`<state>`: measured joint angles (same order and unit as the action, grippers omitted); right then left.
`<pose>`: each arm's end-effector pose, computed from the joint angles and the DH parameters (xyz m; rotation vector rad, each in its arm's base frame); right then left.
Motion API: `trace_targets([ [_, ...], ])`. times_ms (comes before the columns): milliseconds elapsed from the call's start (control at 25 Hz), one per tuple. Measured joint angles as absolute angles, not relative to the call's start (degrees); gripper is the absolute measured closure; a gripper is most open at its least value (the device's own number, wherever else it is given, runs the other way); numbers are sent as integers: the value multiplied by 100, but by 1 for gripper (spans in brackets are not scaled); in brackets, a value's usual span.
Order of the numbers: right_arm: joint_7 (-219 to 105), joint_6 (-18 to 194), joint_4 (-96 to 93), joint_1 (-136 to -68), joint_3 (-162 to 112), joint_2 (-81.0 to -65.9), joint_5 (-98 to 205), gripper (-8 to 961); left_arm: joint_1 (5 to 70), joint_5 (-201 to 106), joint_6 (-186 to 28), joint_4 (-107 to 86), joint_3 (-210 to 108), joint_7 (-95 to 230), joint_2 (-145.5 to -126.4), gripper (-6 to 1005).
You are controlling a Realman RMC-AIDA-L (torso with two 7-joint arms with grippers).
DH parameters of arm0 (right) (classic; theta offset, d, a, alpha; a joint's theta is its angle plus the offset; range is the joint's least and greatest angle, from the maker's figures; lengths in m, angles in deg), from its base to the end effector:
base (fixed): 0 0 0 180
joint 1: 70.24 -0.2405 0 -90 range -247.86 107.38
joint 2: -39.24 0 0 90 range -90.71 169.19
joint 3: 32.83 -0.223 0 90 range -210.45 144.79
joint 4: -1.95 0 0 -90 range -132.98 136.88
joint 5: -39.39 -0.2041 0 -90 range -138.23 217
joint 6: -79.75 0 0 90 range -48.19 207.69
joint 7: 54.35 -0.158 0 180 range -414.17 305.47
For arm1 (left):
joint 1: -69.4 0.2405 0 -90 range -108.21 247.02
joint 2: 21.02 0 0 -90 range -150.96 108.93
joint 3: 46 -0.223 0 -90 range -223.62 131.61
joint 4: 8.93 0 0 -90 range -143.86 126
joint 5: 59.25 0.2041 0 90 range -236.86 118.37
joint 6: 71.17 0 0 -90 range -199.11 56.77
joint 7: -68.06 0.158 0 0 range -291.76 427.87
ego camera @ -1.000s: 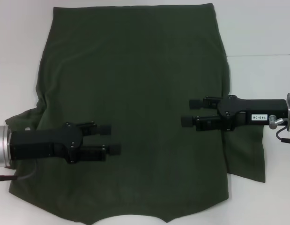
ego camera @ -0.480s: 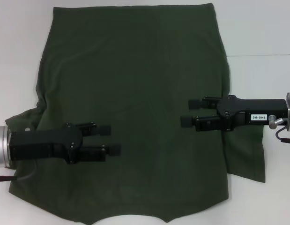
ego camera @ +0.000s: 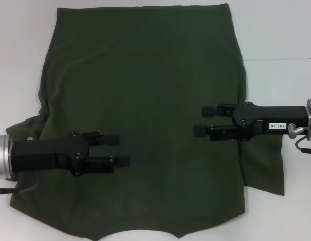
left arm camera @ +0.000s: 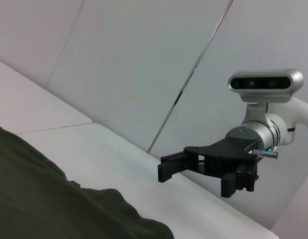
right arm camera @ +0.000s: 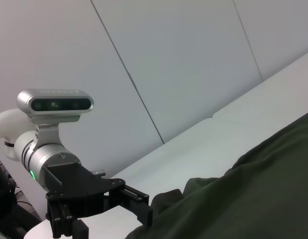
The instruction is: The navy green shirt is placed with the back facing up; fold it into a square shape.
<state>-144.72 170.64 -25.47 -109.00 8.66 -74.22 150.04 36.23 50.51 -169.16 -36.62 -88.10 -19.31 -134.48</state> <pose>0.1983 0.3381 0.0102 -2.7910 0.8582 0.8219 -0.2168 0.3025 0.0129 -2.8386 -0.8765 -0.8981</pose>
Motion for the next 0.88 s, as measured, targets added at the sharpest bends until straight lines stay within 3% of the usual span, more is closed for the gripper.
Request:
trace_targets([
  [880,-14521,17081,-2575,-10935,921,-7423,15013,9,3591,5070,-16903,-3662,-8819,-1931,-13421,124],
])
